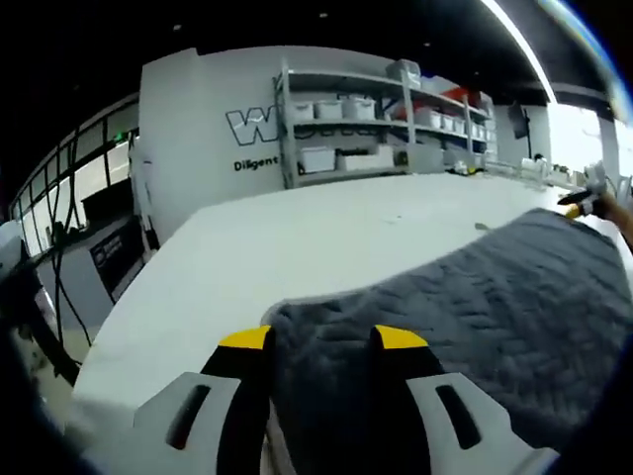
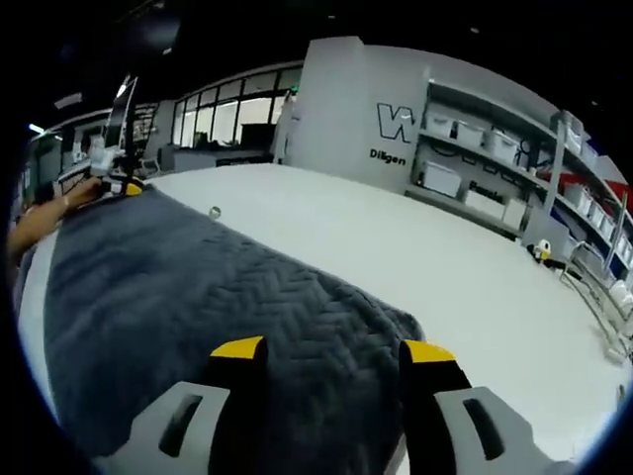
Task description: Open the folded towel by lifting each exposed corner and separating the folded layers until the towel lies flat within the target outline without major curled edges
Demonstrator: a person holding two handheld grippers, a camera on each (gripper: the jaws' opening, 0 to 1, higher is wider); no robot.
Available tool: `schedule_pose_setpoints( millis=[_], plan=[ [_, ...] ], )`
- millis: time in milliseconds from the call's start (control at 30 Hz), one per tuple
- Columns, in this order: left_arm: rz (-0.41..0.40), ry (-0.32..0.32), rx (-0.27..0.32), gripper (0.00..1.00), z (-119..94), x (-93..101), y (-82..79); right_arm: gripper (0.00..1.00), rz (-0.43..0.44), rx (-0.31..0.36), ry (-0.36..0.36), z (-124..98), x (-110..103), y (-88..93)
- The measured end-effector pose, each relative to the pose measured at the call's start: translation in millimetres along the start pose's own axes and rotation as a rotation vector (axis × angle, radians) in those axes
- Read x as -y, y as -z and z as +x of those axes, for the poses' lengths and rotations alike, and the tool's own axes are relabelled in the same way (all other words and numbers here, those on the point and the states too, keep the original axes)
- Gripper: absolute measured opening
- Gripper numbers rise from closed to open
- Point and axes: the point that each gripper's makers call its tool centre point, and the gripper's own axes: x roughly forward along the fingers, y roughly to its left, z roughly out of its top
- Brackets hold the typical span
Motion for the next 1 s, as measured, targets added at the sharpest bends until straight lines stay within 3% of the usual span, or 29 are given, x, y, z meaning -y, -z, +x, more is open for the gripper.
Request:
schedule_pose_setpoints(
  millis=[433,667,800,933,1000],
  plan=[
    [-0.037,0.011,-0.028,0.39,7.5,-3.0,10.1,0.77,-0.092,0.015,-0.077,-39.0,-45.8,-5.8],
    [-0.031,0.008,-0.029,0.39,5.0,-1.4,10.5,0.81,-0.110,0.031,-0.107,-63.2,-63.7,-6.6],
    [-0.053,0.018,0.009,0.39,-1.1,-1.3,2.7,0.86,-0.096,0.045,-0.101,-73.3,-70.1,-3.9],
    [-0.071,0.040,0.049,0.42,-20.7,5.5,-11.3,0.86,-0.072,0.046,-0.107,-81.8,-70.5,1.5],
    [-0.099,0.094,0.071,0.46,-30.9,18.1,-17.9,0.87,-0.064,0.048,-0.109,-85.6,-70.7,2.7]
  ],
)
